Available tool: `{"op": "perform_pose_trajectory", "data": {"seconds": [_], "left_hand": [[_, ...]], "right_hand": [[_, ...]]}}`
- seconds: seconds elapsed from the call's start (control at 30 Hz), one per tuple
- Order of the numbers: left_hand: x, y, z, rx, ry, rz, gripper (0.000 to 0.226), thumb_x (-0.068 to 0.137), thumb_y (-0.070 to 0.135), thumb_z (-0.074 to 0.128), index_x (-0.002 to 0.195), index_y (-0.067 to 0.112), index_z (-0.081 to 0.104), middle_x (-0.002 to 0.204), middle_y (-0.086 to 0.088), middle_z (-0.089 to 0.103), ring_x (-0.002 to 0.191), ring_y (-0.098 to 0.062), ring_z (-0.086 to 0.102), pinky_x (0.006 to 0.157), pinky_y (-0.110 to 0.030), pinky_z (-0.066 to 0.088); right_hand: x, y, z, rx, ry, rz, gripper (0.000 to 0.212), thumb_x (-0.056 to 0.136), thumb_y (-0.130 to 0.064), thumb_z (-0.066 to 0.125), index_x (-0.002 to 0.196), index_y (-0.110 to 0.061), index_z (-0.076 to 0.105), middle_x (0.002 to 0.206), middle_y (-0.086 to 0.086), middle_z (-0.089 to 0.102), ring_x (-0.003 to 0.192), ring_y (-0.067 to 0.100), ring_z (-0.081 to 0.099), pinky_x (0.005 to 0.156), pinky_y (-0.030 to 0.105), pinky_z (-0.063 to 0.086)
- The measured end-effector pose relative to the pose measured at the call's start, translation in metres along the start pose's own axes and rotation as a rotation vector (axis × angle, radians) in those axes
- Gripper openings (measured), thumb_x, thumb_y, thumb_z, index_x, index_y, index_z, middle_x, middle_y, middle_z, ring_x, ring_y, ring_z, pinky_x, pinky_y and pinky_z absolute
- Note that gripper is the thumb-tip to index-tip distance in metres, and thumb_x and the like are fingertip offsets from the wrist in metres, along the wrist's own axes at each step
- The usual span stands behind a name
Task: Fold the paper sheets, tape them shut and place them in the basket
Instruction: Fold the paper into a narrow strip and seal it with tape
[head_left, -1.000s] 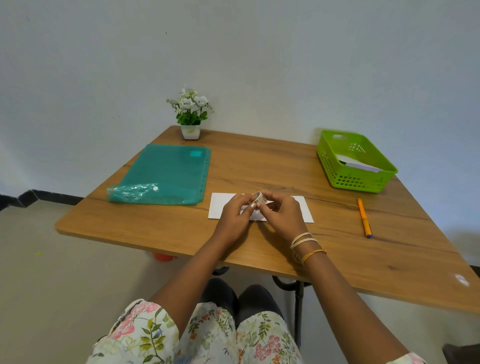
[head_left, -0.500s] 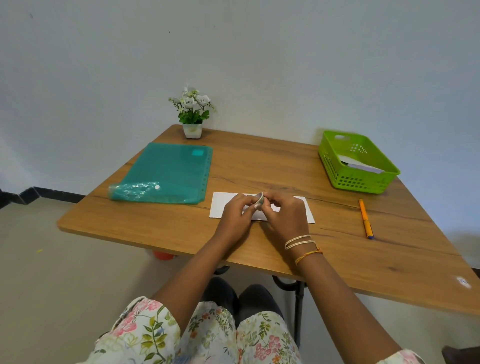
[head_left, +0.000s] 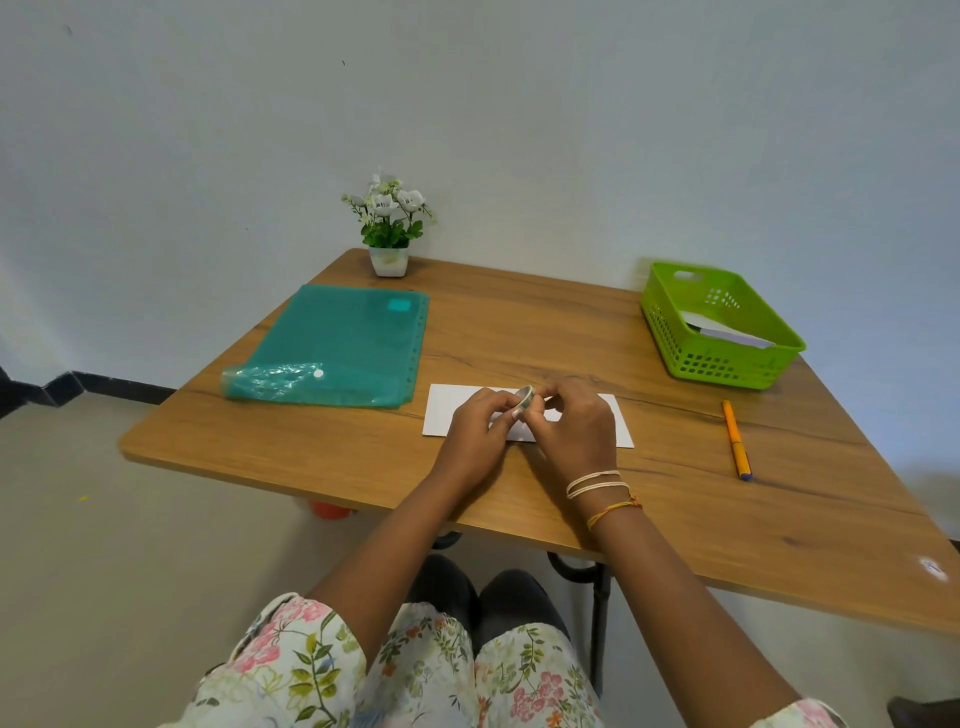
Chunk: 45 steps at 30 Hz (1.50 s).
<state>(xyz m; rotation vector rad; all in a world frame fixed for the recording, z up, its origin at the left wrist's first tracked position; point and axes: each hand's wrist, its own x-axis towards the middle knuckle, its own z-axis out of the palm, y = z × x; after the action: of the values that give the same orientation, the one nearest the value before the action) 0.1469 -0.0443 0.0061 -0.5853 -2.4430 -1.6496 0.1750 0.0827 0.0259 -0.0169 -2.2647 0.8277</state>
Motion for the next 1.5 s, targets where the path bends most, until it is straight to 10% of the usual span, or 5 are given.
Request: {"op": "perform_pose_trajectory", "data": {"seconds": [0.63, 1.13, 1.5], "left_hand": [[0.002, -0.006, 0.003, 0.059, -0.002, 0.004, 0.01, 0.095, 0.021, 0.054, 0.099, 0.02, 0.064, 0.103, 0.004, 0.061, 0.094, -0.007, 0.055, 0.078, -0.022, 0.048], [-0.004, -0.001, 0.003, 0.137, -0.105, 0.148, 0.01, 0.097, 0.021, 0.05, 0.101, 0.026, 0.057, 0.106, 0.006, 0.06, 0.096, -0.008, 0.054, 0.079, -0.026, 0.048], [0.004, 0.016, 0.03, 0.27, -0.231, 0.268, 0.011, 0.096, 0.025, 0.048, 0.098, 0.022, 0.059, 0.102, 0.006, 0.059, 0.091, -0.011, 0.053, 0.078, -0.034, 0.05]], "right_hand": [[0.016, 0.016, -0.007, 0.31, -0.196, 0.313, 0.009, 0.082, -0.014, 0.07, 0.076, -0.02, 0.074, 0.073, -0.008, 0.07, 0.072, 0.003, 0.064, 0.068, 0.018, 0.049], [0.021, 0.027, -0.039, 0.838, -0.255, 1.004, 0.01, 0.081, -0.004, 0.068, 0.081, -0.008, 0.06, 0.068, 0.005, 0.069, 0.067, 0.016, 0.07, 0.057, 0.025, 0.055], [0.032, 0.057, -0.078, 0.842, -0.015, 1.07, 0.007, 0.084, -0.005, 0.063, 0.08, -0.004, 0.057, 0.076, 0.011, 0.063, 0.068, 0.018, 0.065, 0.055, 0.023, 0.055]]}}
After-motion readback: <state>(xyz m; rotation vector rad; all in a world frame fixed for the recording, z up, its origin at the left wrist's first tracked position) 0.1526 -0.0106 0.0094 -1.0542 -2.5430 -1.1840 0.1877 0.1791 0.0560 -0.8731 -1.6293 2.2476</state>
